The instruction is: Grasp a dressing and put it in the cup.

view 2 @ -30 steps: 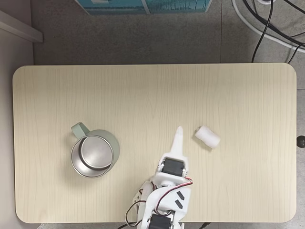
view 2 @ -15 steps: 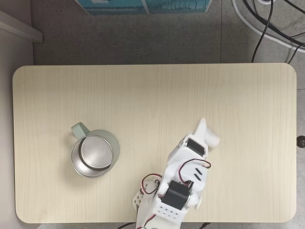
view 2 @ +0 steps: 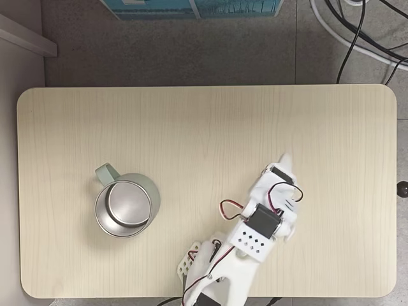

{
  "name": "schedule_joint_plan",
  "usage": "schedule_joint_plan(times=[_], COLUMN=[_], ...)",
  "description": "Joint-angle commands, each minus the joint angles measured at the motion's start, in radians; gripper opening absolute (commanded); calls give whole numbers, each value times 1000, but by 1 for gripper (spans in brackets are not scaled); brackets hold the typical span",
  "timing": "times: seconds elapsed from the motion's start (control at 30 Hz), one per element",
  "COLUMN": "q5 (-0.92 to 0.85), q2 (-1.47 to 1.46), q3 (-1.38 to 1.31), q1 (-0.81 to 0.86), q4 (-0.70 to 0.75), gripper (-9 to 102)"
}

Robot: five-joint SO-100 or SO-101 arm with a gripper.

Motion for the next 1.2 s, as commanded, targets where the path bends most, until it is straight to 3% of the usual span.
schedule_joint_plan(times=[0.0,0.23,0.67,0.97,1.17], q5=[-58,-147,-235,-267,-275], q2=[71,186,311,393,419], q3=[-17,-120,-77,2,55], q1=[29,41,49,89,97], q4=[-40,-155,-123,-107,-80], gripper=[25,26,24,2,0])
